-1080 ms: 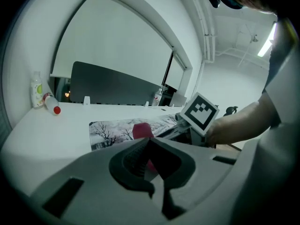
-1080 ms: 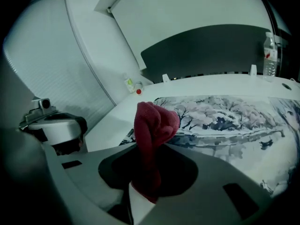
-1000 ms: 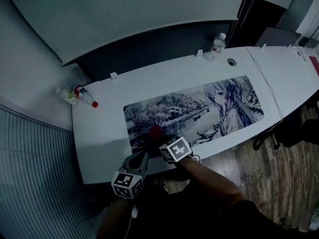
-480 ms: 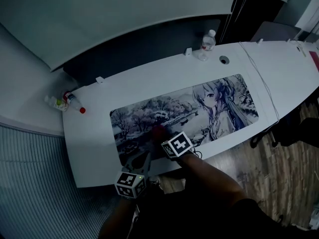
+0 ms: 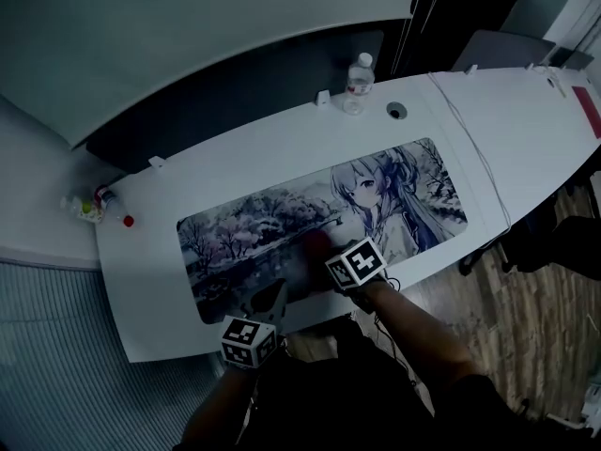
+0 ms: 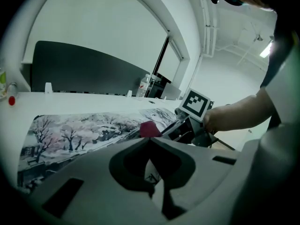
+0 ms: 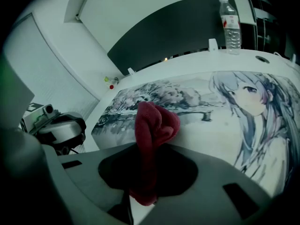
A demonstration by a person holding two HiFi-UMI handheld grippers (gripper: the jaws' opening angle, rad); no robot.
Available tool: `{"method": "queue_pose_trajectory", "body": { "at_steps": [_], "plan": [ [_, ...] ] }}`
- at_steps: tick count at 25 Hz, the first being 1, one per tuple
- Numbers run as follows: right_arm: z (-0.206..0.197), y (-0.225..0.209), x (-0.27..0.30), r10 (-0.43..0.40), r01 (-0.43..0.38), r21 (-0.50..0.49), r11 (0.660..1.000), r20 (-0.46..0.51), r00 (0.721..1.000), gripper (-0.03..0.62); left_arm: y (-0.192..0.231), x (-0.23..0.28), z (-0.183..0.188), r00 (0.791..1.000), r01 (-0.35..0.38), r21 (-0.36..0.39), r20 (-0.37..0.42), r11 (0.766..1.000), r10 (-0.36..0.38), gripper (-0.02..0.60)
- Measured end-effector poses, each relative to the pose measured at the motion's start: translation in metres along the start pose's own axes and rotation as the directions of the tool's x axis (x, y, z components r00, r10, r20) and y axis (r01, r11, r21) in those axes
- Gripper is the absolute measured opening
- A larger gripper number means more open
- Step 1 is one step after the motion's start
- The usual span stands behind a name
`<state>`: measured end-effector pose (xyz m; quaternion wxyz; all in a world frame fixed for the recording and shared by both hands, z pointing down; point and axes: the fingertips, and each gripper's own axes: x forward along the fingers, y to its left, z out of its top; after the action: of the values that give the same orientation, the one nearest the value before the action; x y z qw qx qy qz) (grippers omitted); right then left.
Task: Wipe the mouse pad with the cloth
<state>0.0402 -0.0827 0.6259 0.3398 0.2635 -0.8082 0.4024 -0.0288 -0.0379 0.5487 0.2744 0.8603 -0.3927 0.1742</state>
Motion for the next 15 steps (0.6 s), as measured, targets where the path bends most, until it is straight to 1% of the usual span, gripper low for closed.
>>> {"method": "queue_pose_trajectory", "body": {
  "at_steps": [5,8,12,15],
  "plan": [
    [-0.012,-0.041,-0.032,0.006,-0.005,0.025,1.000,-0.015,1.000,0.109,-0.018,0.028,0.008,1.000,0.012,0.002,-0.006,1.000,-0.012,0.006],
    [-0.018,-0.070,-0.055,-0.010,0.011,0.032,0.999,-0.012,1.000,0.109,-0.030,0.043,0.012,1.000,0.016,0.004,-0.010,1.000,-0.016,0.006],
    [-0.028,-0.109,-0.084,-0.029,0.029,0.083,0.996,-0.005,1.000,0.109,-0.046,0.062,0.016,1.000,0.021,0.006,-0.013,1.000,-0.021,0.006],
    [-0.033,-0.137,-0.108,-0.043,0.042,0.096,0.995,0.009,0.999,0.109,-0.059,0.077,0.019,0.999,0.029,0.011,-0.015,1.000,-0.029,0.006]
  ]
}}
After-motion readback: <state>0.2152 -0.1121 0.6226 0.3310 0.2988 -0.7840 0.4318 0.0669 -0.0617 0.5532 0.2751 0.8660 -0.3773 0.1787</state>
